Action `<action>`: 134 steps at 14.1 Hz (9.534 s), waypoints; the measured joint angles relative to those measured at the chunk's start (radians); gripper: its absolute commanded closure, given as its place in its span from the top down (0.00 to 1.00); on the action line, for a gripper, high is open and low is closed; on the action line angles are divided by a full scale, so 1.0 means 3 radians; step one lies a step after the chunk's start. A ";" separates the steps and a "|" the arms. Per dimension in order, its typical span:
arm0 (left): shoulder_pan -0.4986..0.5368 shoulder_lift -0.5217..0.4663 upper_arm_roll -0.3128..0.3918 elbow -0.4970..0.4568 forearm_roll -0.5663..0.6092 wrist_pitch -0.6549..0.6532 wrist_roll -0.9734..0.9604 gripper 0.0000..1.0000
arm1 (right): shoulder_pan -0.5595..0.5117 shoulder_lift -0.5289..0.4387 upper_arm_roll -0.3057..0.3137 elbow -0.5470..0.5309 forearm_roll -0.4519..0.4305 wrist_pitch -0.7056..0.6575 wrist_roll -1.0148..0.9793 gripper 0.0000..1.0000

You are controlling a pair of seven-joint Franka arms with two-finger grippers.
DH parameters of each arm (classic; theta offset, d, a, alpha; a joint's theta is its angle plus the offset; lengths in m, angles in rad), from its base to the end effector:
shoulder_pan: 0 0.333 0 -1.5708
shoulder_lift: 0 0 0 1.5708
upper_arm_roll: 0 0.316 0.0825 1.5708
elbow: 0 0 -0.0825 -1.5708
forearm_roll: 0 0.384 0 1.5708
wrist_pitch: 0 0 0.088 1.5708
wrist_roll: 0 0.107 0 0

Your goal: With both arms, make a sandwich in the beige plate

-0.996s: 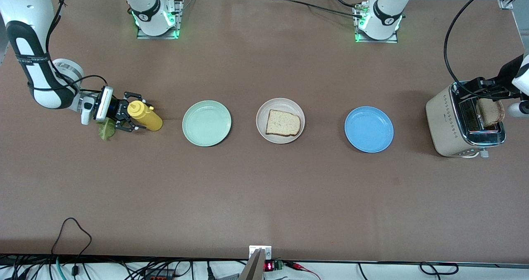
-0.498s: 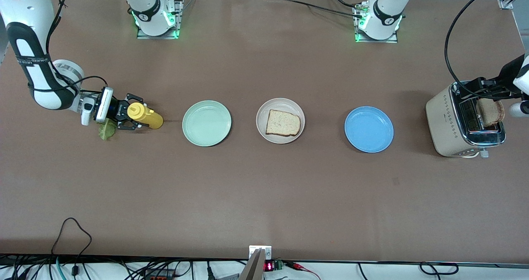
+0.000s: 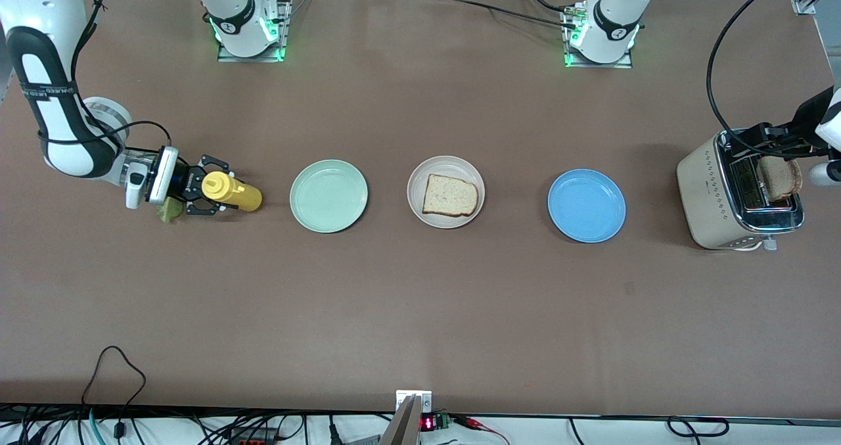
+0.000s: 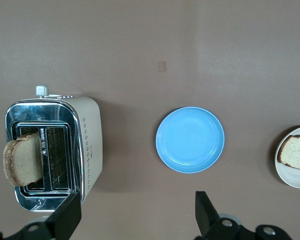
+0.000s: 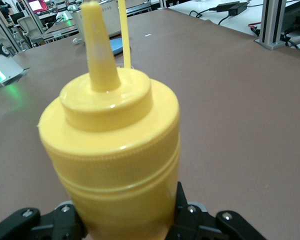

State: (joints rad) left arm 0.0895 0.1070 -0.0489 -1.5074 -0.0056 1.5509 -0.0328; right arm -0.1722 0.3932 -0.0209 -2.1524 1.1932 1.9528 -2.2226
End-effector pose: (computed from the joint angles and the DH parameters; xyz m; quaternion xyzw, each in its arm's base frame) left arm 0.5835 0.0246 0.5918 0.9988 0.0368 -0.0317 0.0055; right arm 0.5310 -0.0410 0.2070 -0.7184 -0.4874 -0.3204 0.3790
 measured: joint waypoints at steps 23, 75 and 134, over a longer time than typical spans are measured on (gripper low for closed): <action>0.0000 -0.0089 -0.0084 -0.0024 0.0000 -0.0061 0.0002 1.00 | 0.1136 -0.0901 0.0604 0.0161 -0.2863 0.1080 0.5359 0.21; 0.0036 -0.0119 -0.0093 -0.0087 -0.0321 -0.0248 0.0002 1.00 | 0.3644 0.1428 -0.0157 0.3128 -0.4948 -0.0561 0.6868 0.21; 0.0007 -0.0121 -0.0263 -0.0089 0.0023 -0.0361 0.0000 1.00 | -0.0128 -0.0210 0.0205 -0.0227 -0.0304 0.0339 -0.0792 0.24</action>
State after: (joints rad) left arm 0.0916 0.0706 -0.1279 -1.5341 0.0014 1.4425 -0.0329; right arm -0.2108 0.3304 0.0408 -2.2204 1.1019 2.0546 -2.4603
